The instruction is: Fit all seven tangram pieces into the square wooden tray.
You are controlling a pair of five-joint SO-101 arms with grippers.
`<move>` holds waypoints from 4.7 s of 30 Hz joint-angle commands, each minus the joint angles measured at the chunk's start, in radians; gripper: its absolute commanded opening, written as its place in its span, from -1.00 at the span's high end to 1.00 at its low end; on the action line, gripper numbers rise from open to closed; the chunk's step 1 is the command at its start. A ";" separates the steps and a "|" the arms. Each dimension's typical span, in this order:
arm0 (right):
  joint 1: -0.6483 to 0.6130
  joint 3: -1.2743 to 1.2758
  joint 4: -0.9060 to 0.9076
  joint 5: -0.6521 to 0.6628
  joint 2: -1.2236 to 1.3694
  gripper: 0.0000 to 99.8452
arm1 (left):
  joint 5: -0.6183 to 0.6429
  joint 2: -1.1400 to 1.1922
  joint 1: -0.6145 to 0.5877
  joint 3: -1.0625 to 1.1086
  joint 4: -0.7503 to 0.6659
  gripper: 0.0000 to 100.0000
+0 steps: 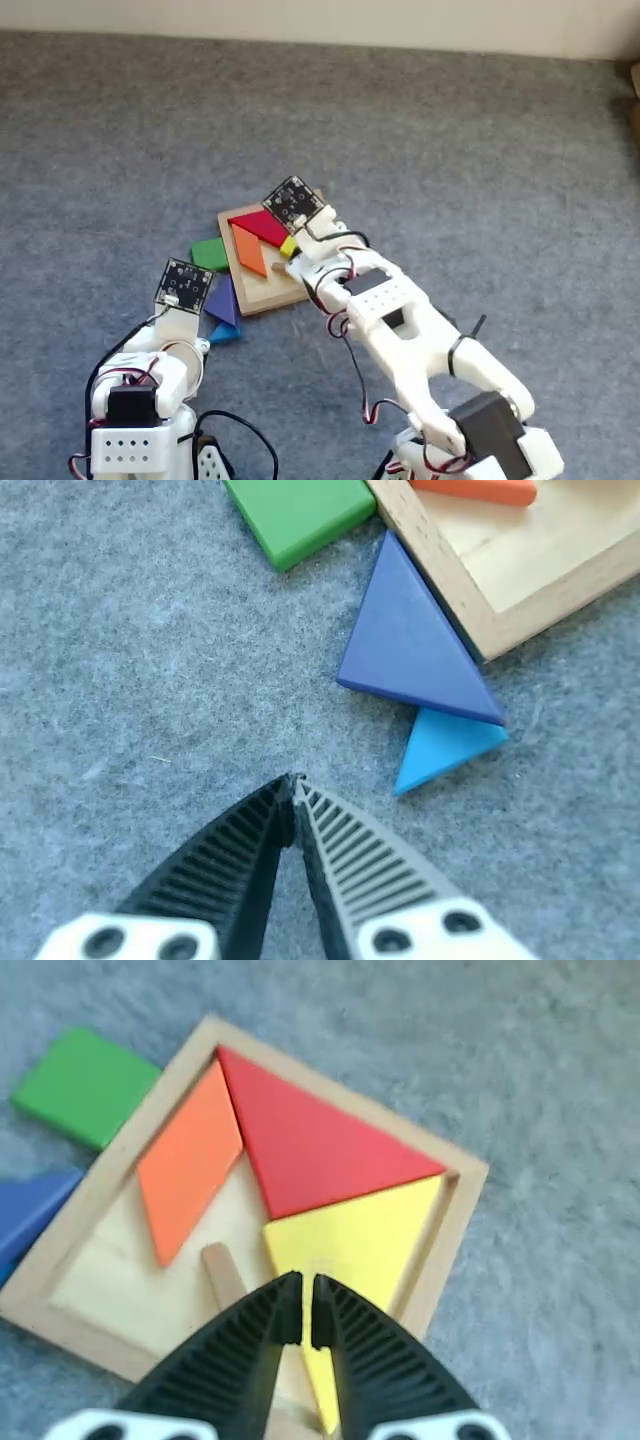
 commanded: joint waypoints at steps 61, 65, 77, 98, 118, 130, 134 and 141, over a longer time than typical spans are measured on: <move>-0.061 -0.038 -0.105 -0.012 0.122 0.95 | -0.006 -0.027 0.019 0.019 0.002 0.99; -0.061 -0.039 -0.097 -0.008 0.153 0.95 | -0.006 -0.027 0.019 0.019 0.002 0.99; -0.064 -0.018 0.036 -0.012 0.007 0.95 | -0.006 -0.027 0.019 0.019 0.002 0.99; -0.119 -0.217 -0.001 -0.014 0.298 0.95 | -0.006 -0.027 0.019 0.019 0.002 0.99; -0.025 -0.188 0.064 -0.014 0.124 0.95 | -0.006 -0.027 0.019 0.019 0.002 0.99; 0.094 -0.007 0.073 -0.025 -0.035 0.82 | -0.006 -0.027 0.019 0.019 0.002 0.99; 0.124 -0.059 0.143 -0.190 0.021 0.44 | -0.006 -0.027 0.019 0.019 0.002 0.99; 0.104 -0.272 0.389 -0.238 0.147 0.33 | -0.006 -0.027 0.019 0.019 0.002 0.99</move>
